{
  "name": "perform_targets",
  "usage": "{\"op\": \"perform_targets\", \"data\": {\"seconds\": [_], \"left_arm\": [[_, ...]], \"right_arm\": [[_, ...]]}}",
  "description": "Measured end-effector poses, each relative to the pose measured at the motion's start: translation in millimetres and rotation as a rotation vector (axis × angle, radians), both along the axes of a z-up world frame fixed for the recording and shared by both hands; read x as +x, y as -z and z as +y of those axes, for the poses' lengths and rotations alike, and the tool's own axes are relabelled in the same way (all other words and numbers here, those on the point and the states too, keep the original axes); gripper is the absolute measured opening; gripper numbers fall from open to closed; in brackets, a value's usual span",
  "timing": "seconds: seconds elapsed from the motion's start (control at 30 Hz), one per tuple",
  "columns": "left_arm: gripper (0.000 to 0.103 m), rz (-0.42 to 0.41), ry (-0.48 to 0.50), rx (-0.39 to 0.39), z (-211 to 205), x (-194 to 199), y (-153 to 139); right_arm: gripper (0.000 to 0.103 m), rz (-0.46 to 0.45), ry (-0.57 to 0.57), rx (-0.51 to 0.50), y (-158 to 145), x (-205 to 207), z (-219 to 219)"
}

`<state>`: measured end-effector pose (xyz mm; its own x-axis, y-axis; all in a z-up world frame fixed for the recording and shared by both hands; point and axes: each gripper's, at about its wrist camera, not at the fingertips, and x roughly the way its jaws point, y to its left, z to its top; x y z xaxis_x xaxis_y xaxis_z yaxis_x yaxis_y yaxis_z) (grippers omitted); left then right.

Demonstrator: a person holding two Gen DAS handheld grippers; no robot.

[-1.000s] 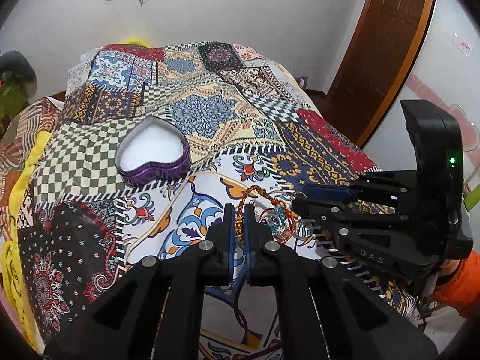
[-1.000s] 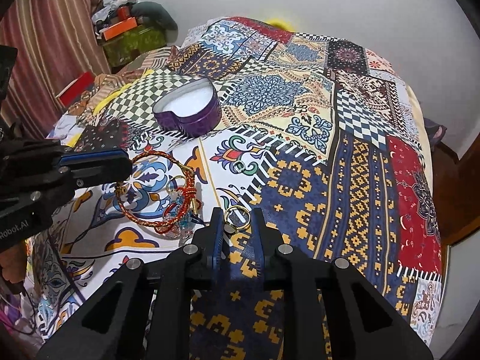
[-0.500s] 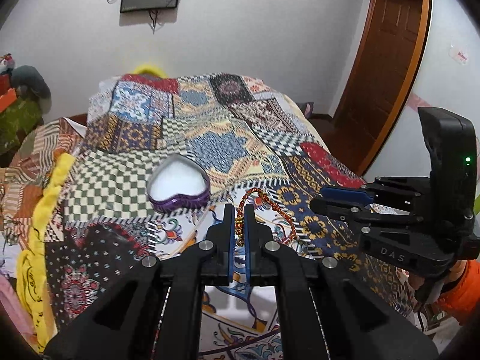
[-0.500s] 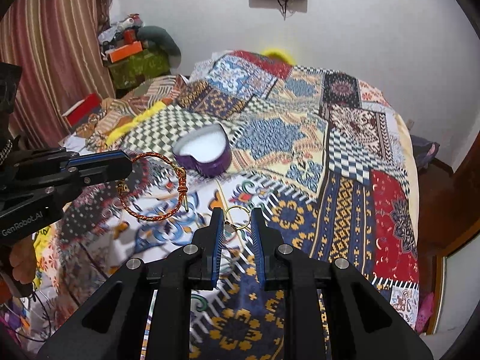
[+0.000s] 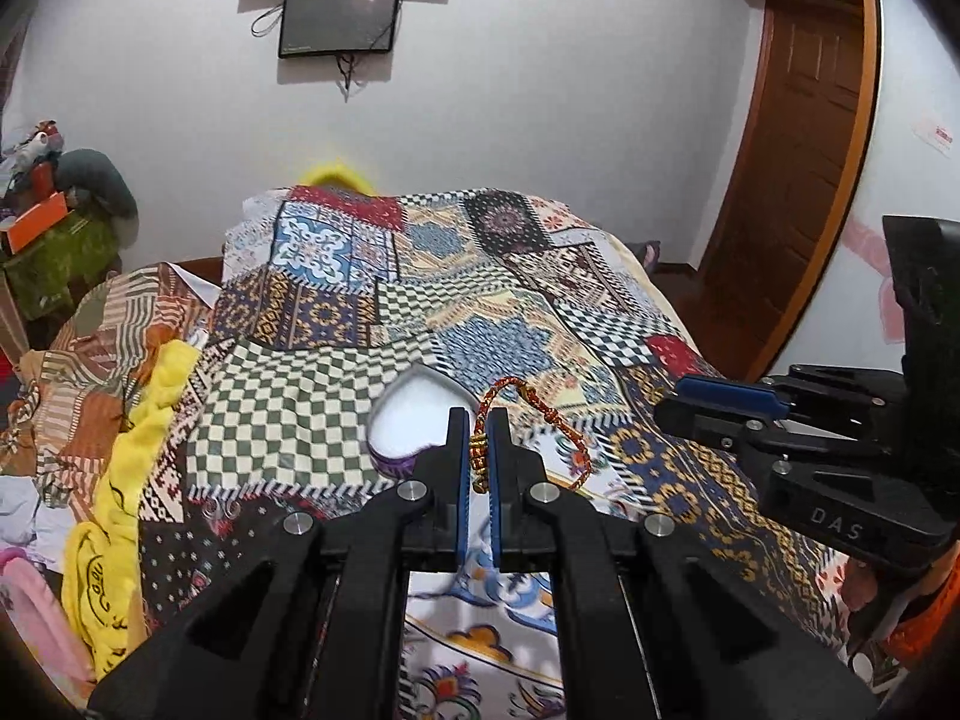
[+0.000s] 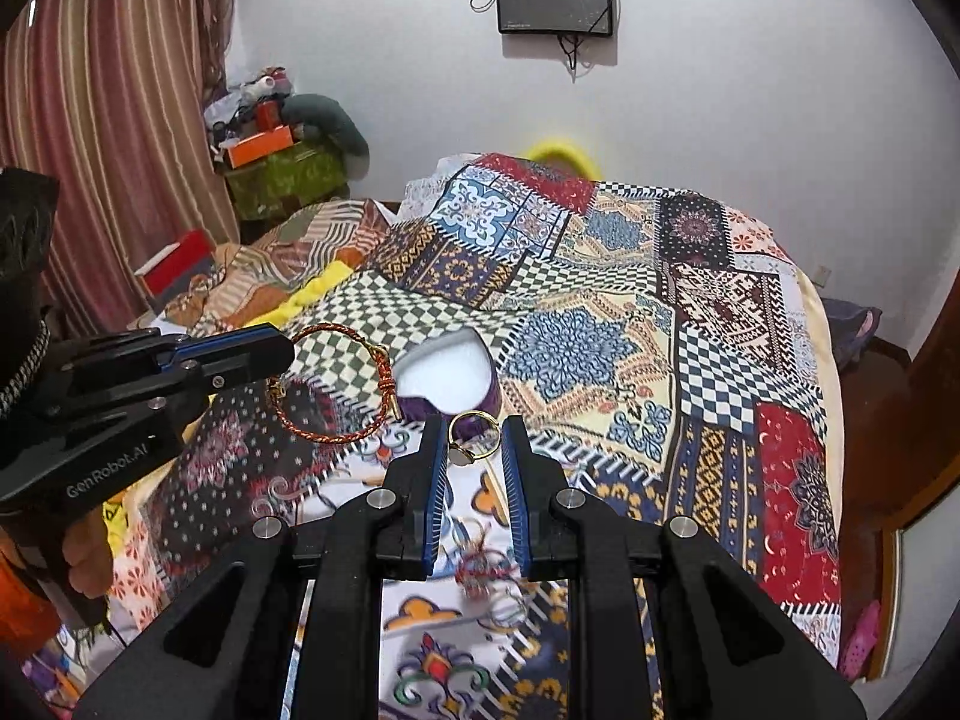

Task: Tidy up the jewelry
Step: 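Carry the gold chain bracelet with the left gripper into the purple heart box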

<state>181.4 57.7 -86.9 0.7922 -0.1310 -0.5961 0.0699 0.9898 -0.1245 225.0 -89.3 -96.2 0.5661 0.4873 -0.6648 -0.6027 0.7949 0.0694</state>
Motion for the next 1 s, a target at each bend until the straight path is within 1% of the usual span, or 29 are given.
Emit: {"op": "perform_targets", "data": {"seconds": [0.23,0.33,0.47,0.6,0.7,0.77,0.87,0.93,1.0], "left_arm": [[0.003,0.002,-0.039,0.005,16,24,5],[0.003,0.002,-0.059,0.006,21,33,10],[0.003,0.019,-0.077,-0.013,30,48,20],[0.003,0.041,-0.089,-0.005,36,65,31],[0.003,0.069,-0.076,-0.015,42,79,41],[0.003,0.093,-0.061,-0.008,43,88,48],[0.003,0.123,-0.052,0.036,42,103,60],[0.003,0.15,-0.037,0.038,43,112,69],[0.003,0.168,-0.026,0.048,42,119,78]], "right_arm": [[0.017,0.011,0.024,0.009,3,18,10],[0.017,0.019,0.032,-0.005,9,29,16],[0.017,0.044,0.016,-0.024,17,41,28],[0.017,0.049,-0.006,-0.044,23,51,39],[0.017,0.064,-0.025,-0.052,29,60,48],[0.017,0.081,-0.039,-0.053,33,68,53],[0.017,0.112,-0.054,-0.066,43,82,61],[0.017,0.137,-0.057,-0.073,49,89,64],[0.017,0.19,-0.068,-0.071,58,99,66]]}}
